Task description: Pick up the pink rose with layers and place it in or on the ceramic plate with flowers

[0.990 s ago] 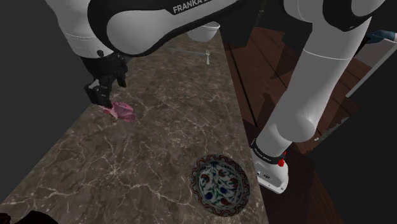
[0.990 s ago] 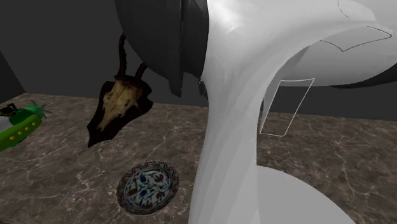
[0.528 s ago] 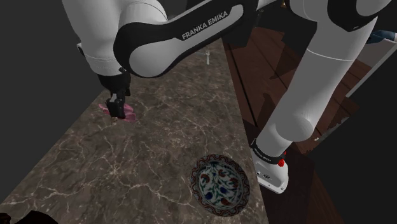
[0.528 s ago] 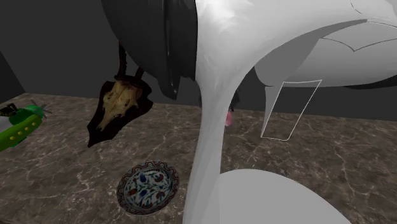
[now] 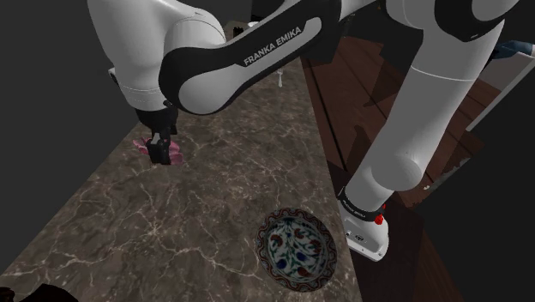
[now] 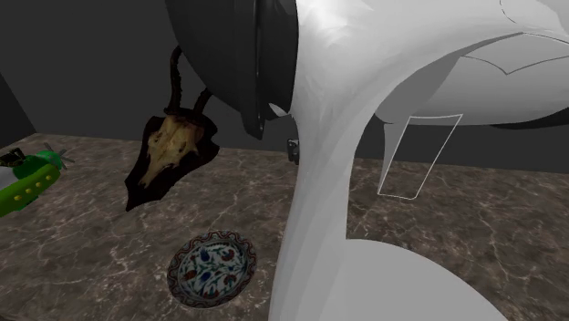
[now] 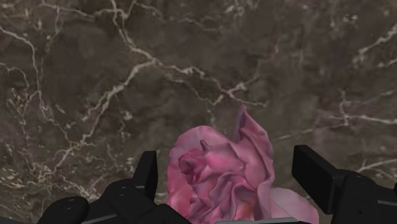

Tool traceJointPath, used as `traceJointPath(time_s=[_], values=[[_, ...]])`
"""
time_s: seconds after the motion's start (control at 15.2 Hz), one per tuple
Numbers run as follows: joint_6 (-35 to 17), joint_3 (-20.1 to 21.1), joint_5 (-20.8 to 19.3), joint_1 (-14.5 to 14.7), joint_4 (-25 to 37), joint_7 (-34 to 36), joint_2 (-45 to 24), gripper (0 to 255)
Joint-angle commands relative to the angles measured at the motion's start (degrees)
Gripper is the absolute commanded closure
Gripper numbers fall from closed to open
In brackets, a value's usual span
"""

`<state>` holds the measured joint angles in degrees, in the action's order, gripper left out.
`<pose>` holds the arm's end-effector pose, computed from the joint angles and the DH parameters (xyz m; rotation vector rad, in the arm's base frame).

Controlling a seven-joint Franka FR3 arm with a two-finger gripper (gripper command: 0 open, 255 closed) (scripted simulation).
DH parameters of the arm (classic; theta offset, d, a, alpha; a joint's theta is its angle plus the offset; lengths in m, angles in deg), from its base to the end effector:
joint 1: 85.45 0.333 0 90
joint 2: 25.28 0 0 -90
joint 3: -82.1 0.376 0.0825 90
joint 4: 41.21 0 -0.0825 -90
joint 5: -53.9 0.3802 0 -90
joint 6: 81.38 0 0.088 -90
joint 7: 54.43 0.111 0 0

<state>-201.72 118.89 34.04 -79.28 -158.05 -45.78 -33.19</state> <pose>0.4377 0.3676 0.4440 2.7117 1.1131 0.0802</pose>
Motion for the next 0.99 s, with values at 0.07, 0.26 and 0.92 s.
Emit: traceJointPath(time_s=[0.07,0.26,0.92], values=[[-0.01,0.0,0.0,0.0,0.0,0.0,0.0,0],[-0.02,0.0,0.0,0.0,-0.03,0.01,0.01,255],[1.85,0.19,1.17,-0.18,1.1,-1.11,1.19,255]])
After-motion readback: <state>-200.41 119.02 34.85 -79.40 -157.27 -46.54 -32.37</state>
